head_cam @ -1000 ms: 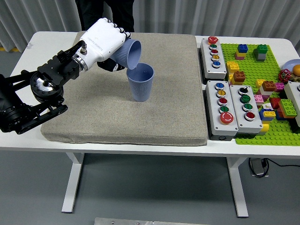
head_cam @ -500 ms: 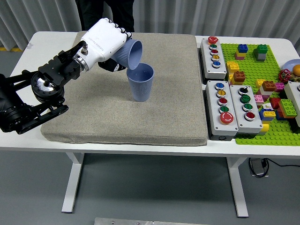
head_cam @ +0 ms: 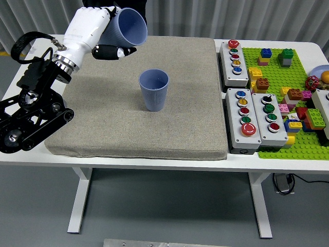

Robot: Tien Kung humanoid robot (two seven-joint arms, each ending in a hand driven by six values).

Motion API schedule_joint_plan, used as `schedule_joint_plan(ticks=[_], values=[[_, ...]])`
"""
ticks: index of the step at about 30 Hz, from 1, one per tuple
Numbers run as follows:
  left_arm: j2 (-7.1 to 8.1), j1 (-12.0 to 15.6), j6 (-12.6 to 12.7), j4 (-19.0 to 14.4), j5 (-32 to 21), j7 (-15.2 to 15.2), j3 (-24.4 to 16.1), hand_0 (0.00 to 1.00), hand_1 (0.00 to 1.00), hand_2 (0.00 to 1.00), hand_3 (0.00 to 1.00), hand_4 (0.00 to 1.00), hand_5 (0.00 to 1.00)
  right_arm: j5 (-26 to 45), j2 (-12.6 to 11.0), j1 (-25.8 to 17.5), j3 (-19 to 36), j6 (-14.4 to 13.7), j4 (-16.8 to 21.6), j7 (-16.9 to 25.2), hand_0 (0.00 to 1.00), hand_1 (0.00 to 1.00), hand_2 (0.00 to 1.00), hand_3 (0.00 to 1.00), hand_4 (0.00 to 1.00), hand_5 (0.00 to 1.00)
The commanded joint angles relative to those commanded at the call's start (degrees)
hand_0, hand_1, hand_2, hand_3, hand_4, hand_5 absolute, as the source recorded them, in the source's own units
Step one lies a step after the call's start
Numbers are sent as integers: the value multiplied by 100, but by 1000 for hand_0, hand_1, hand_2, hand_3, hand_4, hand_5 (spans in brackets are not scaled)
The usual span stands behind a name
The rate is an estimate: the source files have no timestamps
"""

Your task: Pick cup pour cup place

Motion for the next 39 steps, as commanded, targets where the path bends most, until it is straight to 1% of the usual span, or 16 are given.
schedule_joint_plan(ticks=[3, 5, 7, 8, 11, 14, 19, 23, 25, 26, 27, 29, 33, 37, 38, 39], values=[[-322, 412, 174, -115, -718, -200, -482, 443, 427, 490, 504, 817, 277, -80, 12, -38, 38, 8, 2, -20, 672, 614, 560, 556, 2, 214], [-541, 672, 266, -155, -1202, -282, -694, 443, 427, 490, 504, 817, 277, -135, 19, -63, 62, 12, 3, -32, 672, 614, 560, 556, 2, 214], [-747, 915, 409, -153, -1687, -352, -786, 444, 425, 491, 505, 819, 283, -171, 28, -91, 80, 11, 5, -39, 672, 614, 560, 556, 2, 214], [-780, 960, 436, -152, -1910, -363, -796, 444, 425, 491, 505, 819, 283, -176, 29, -96, 82, 11, 5, -40, 672, 614, 560, 556, 2, 214], [-1000, 1233, 555, -60, -2483, -412, -758, 444, 425, 491, 505, 819, 283, -211, 40, -129, 104, 15, 8, -46, 672, 614, 560, 556, 2, 214], [-1149, 1436, 593, -22, -2497, -460, -783, 445, 425, 490, 502, 820, 284, -228, 46, -154, 130, 22, 8, -44, 673, 614, 560, 557, 2, 213], [-1370, 1658, 666, 66, -2444, -557, -848, 444, 424, 488, 501, 820, 288, -195, 54, -145, 126, 24, 5, -31, 673, 614, 560, 556, 2, 209], [-1514, 1787, 896, 219, -2474, -726, -848, 444, 424, 488, 501, 820, 288, -160, 60, -140, 113, 25, -1, -12, 673, 614, 560, 556, 2, 209], [-1599, 1814, 1096, 379, -2533, -771, -804, 451, 435, 491, 507, 819, 291, -134, 67, -147, 113, 23, -1, -2, 672, 613, 560, 556, 2, 207], [-1611, 1817, 1096, 404, -2541, -776, -798, 451, 435, 491, 507, 819, 291, -130, 68, -148, 113, 23, -1, -1, 672, 613, 560, 556, 2, 207], [-1683, 1852, 1096, 551, -2430, -859, -717, 451, 435, 491, 507, 819, 291, -130, 69, -150, 113, 26, -3, 3, 672, 613, 560, 556, 2, 207], [-1755, 1893, 1096, 750, -2390, -991, -626, 451, 435, 491, 507, 819, 291, -137, 73, -151, 118, 29, -3, 4, 672, 613, 560, 556, 2, 207], [-1836, 1953, 1096, 1040, -2432, -1256, -498, 461, 452, 497, 509, 817, 297, -147, 80, -155, 122, 36, -2, 4, 673, 614, 560, 557, 2, 209], [-1888, 1947, 1096, 1368, -2540, -1682, -388, 472, 471, 507, 509, 815, 303, -150, 81, -147, 128, 38, -2, 1, 672, 614, 560, 557, 2, 208], [-1894, 1945, 1096, 1462, -2732, -1887, -348, 472, 471, 507, 509, 815, 303, -150, 81, -141, 129, 38, -2, 1, 672, 614, 560, 557, 2, 208], [-1895, 1945, 1096, 1487, -2814, -1982, -338, 472, 471, 507, 509, 815, 303, -150, 81, -139, 129, 38, -2, 1, 672, 614, 560, 557, 2, 208]])
